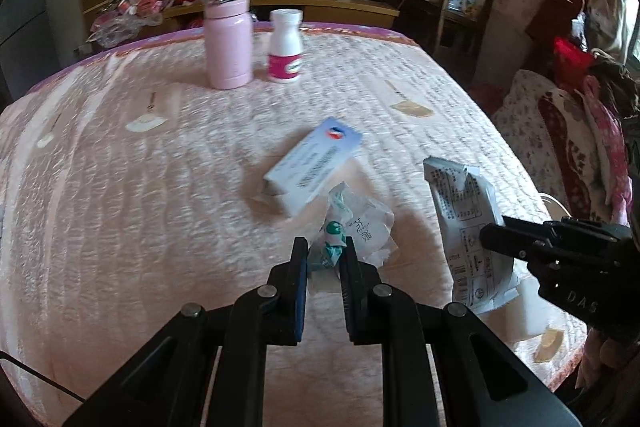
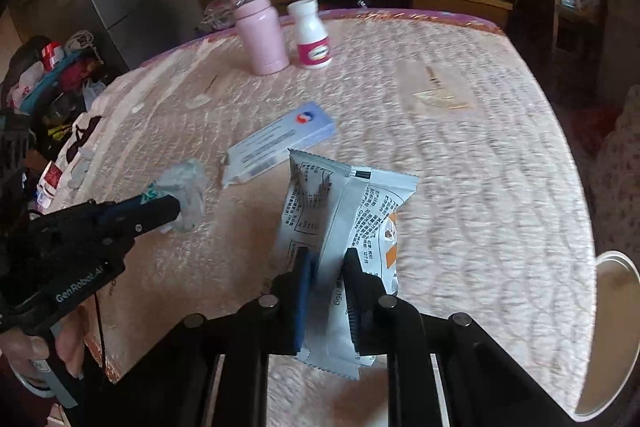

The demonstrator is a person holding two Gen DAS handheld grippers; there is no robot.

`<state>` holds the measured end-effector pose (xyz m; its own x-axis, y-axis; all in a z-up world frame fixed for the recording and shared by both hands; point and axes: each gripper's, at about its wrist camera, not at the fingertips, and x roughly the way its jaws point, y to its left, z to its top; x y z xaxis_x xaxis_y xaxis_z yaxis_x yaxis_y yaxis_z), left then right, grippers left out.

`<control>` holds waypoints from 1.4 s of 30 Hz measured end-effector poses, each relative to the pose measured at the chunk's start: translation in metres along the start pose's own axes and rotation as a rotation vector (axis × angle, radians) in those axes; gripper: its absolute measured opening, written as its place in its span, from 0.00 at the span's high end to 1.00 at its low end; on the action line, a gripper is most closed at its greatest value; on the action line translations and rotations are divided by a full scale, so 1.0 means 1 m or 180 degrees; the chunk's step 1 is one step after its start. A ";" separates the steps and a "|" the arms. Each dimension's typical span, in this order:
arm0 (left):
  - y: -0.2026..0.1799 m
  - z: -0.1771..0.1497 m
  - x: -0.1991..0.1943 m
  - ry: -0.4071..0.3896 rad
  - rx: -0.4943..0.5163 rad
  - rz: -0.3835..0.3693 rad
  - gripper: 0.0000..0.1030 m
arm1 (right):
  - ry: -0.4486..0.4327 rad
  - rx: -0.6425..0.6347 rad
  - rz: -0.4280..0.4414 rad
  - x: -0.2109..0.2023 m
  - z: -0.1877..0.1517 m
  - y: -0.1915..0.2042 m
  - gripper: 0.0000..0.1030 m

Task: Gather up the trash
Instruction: 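Carry the wrapper and white bag over the white bucket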

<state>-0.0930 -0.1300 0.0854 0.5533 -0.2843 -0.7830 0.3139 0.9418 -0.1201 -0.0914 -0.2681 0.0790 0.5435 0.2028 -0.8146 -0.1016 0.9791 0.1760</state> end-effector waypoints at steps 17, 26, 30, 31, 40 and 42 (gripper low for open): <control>-0.116 0.026 0.008 0.0023 0.0375 -0.0396 0.84 | -0.0342 0.0464 -0.0362 -0.071 -0.015 -0.114 0.83; -0.199 0.031 0.023 0.0133 0.0642 -0.0663 0.84 | -0.0385 0.0856 -0.0661 -0.106 -0.055 -0.193 0.83; -0.242 0.028 0.032 0.0221 0.0756 -0.0799 0.84 | -0.0377 0.1077 -0.0788 -0.119 -0.080 -0.233 0.83; -0.252 0.027 0.035 0.0245 0.0780 -0.0823 0.84 | -0.0377 0.1148 -0.0817 -0.122 -0.086 -0.243 0.83; -0.330 0.016 0.057 0.0384 0.0975 -0.1036 0.84 | -0.0284 0.1574 -0.0988 -0.123 -0.129 -0.312 0.83; -0.344 0.015 0.062 0.0413 0.0991 -0.1100 0.84 | -0.0280 0.1630 -0.1005 -0.122 -0.136 -0.320 0.83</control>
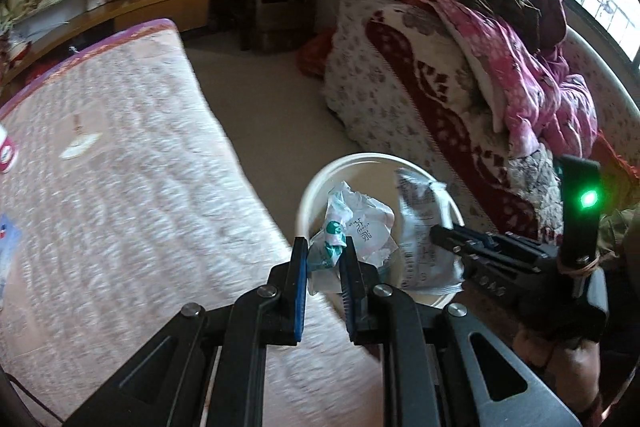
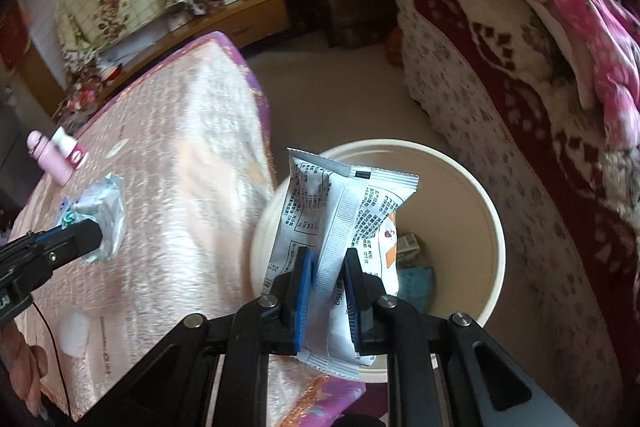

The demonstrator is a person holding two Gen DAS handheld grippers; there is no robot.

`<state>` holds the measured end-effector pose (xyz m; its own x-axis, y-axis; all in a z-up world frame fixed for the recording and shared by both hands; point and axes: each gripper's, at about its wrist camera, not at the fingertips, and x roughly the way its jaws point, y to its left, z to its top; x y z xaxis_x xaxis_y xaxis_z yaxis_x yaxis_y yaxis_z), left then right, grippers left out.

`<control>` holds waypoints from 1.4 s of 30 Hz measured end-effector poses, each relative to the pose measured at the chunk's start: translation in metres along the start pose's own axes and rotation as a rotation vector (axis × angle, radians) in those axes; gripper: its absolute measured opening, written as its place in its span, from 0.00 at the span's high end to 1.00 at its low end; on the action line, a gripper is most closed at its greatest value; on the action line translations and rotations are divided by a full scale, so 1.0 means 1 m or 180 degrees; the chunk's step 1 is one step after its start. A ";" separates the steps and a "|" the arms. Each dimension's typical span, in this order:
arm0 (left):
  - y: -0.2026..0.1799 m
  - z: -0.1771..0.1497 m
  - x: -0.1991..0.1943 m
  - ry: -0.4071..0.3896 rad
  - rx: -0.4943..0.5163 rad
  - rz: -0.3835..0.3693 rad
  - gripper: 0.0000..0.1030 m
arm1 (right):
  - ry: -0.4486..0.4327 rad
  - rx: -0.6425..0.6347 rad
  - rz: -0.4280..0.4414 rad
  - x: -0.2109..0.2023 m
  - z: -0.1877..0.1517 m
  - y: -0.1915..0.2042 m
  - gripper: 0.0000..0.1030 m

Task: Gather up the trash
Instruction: 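Carry the wrapper and white bag over the white bucket, then open both tools to drop the wrapper and bag into the bucket, then move both open tools back to the mattress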

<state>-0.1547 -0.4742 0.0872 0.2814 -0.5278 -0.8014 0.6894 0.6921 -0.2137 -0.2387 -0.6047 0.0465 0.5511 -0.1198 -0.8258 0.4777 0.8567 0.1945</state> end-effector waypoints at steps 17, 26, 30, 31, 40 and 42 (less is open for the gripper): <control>-0.010 -0.002 0.012 -0.0084 0.0054 0.0147 0.50 | -0.0051 0.0347 -0.0308 0.017 -0.003 -0.035 0.81; 0.008 -0.004 -0.007 -0.0180 -0.0032 0.0265 0.49 | -0.0116 0.0205 -0.0269 0.011 -0.005 -0.010 0.71; 0.014 -0.006 -0.018 -0.0258 -0.0048 0.0303 0.36 | -0.0233 0.0222 -0.0203 0.000 -0.006 -0.002 0.22; 0.015 -0.007 -0.019 -0.0270 -0.0046 0.0322 0.36 | -0.0268 0.0219 -0.0198 -0.003 -0.006 -0.001 0.22; 0.044 -0.017 -0.045 -0.0358 -0.0180 0.0390 0.35 | -0.0348 0.0026 -0.0228 -0.018 -0.006 0.032 0.22; 0.049 -0.019 -0.050 -0.0380 -0.0188 0.0425 0.34 | -0.0360 -0.0015 -0.0211 -0.021 -0.007 0.039 0.22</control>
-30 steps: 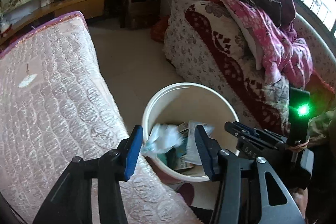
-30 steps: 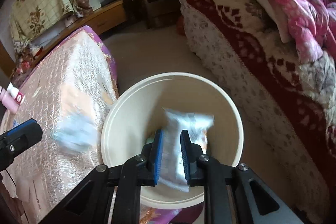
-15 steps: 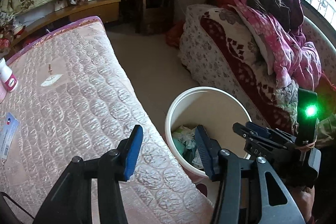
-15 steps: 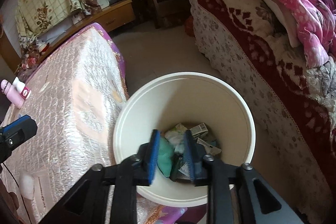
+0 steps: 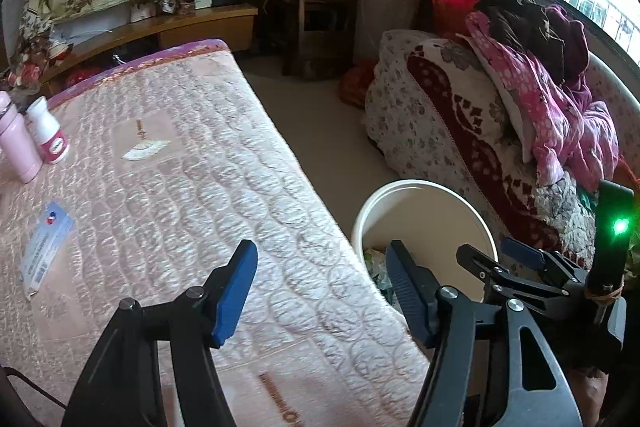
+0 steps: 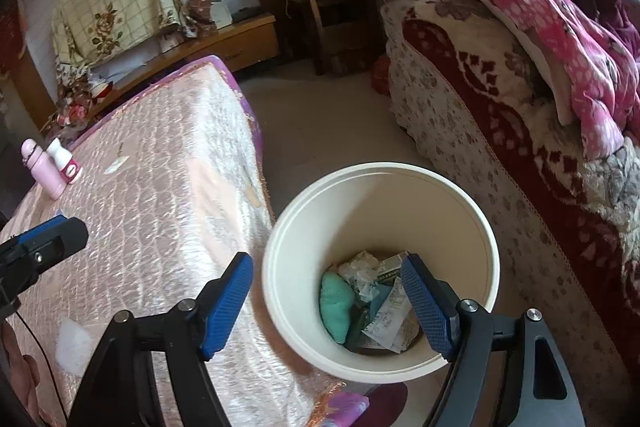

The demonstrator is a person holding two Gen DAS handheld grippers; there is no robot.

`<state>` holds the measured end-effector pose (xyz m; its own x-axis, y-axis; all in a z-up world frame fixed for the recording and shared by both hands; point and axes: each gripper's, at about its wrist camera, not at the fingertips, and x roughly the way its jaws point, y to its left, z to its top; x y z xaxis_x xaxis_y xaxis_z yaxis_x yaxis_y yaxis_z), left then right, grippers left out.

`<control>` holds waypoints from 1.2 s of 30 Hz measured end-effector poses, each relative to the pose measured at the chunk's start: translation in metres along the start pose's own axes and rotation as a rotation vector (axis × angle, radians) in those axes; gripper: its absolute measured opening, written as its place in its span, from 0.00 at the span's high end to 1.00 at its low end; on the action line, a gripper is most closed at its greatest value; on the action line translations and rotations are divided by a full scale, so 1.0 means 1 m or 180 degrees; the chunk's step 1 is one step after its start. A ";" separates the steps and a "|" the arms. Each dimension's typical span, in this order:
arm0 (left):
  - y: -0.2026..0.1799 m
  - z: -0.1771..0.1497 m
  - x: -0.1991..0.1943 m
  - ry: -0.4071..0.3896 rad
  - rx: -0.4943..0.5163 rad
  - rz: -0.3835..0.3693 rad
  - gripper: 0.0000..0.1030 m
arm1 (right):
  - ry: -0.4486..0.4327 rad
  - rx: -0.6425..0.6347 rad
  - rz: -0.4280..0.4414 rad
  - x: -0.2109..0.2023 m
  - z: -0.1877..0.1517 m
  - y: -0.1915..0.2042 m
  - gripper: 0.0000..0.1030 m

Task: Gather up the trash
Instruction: 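Move both open tools back to the mattress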

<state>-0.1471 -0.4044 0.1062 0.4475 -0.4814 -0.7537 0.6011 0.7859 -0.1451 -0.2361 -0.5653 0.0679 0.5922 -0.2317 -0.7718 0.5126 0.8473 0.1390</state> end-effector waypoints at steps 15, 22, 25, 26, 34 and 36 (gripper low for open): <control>0.059 -0.011 -0.033 -0.0099 -0.0143 0.0293 0.34 | -0.0002 -0.0257 0.0160 -0.014 -0.002 0.059 0.22; 0.088 -0.018 -0.042 -0.0117 -0.0229 0.0398 0.34 | 0.0009 -0.0399 0.0286 -0.019 -0.005 0.094 0.22; 0.102 -0.023 -0.046 -0.0114 -0.0280 0.0433 0.34 | 0.0037 -0.0479 0.0347 -0.021 -0.010 0.109 0.22; 0.107 -0.024 -0.046 -0.0108 -0.0294 0.0446 0.34 | 0.0043 -0.0506 0.0356 -0.022 -0.011 0.113 0.22; 0.155 -0.044 -0.057 -0.0059 -0.0365 0.0660 0.34 | 0.0211 -0.0785 0.0567 -0.026 -0.032 0.154 0.22; 0.172 -0.051 -0.059 -0.0033 -0.0429 0.0709 0.34 | 0.0260 -0.0834 0.0633 -0.027 -0.038 0.163 0.22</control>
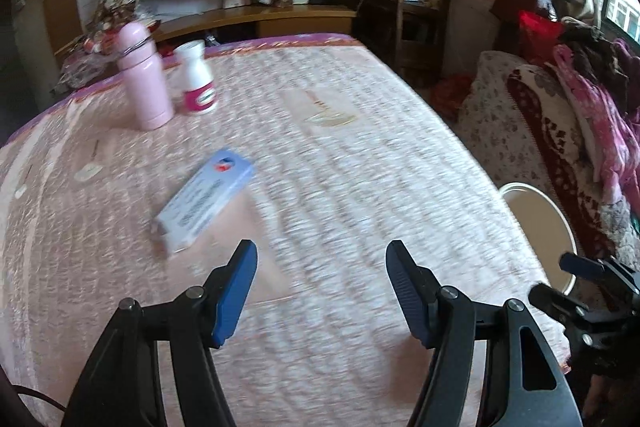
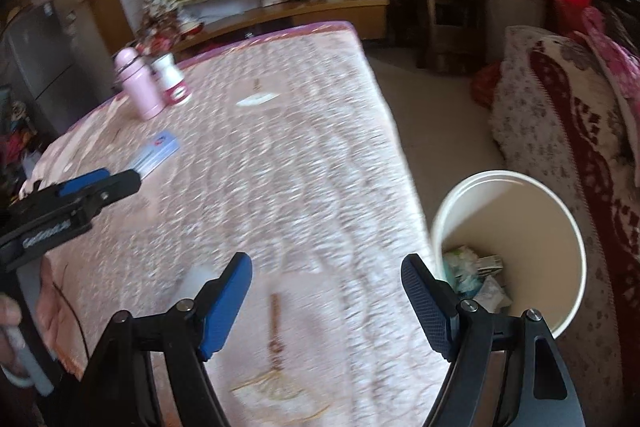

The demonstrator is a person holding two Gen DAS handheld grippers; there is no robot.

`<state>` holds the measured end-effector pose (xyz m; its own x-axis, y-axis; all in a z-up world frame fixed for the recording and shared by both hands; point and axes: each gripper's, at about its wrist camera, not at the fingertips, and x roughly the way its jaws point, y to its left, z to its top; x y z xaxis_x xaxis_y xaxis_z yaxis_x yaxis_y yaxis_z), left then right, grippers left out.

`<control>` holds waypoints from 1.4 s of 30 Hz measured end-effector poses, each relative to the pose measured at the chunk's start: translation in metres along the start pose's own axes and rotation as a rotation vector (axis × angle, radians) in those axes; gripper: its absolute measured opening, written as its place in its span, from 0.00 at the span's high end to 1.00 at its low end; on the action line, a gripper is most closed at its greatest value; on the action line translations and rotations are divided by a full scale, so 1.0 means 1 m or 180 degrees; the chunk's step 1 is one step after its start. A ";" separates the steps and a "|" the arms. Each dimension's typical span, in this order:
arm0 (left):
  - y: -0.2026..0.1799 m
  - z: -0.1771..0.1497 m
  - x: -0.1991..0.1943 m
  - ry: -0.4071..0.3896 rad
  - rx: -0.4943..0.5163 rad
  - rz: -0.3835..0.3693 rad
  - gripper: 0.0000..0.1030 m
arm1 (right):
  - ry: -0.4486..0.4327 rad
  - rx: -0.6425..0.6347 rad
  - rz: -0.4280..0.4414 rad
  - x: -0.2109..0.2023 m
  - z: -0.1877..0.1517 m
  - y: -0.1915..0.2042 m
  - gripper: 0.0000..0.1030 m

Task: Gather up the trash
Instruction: 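Move both open tools back to the mattress, then grasp the white sponge with the right tool while the left tool grasps the white medicine box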

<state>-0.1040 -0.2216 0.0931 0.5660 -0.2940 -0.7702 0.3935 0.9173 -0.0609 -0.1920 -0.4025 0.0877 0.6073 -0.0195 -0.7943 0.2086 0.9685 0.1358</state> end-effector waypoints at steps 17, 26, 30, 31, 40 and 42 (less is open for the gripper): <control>0.082 -0.021 0.003 0.0103 -0.0346 0.0100 0.34 | 0.0401 -0.0156 0.0441 0.038 -0.031 0.082 0.28; 0.103 0.004 0.028 0.0102 -0.0340 0.0177 0.27 | 0.0234 -0.0230 0.0423 0.043 -0.001 0.080 0.61; 0.102 0.024 0.053 0.0185 -0.0183 0.0219 0.26 | 0.0227 -0.0309 0.0538 0.053 0.013 0.081 0.53; 0.101 0.027 0.057 0.0198 -0.0139 0.0245 0.26 | 0.0231 -0.0315 0.0512 0.057 0.015 0.081 0.51; 0.094 0.045 0.105 0.0429 0.0186 0.0361 0.26 | 0.0309 -0.0052 0.0480 0.061 0.011 0.059 0.30; 0.095 0.047 0.111 0.0492 0.0138 0.0340 0.32 | 0.0338 0.0066 0.0510 0.063 0.014 0.055 0.30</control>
<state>0.0306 -0.1800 0.0315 0.4895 -0.1476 -0.8594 0.3698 0.9277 0.0513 -0.1322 -0.3540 0.0536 0.5499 0.1620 -0.8194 0.1321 0.9518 0.2768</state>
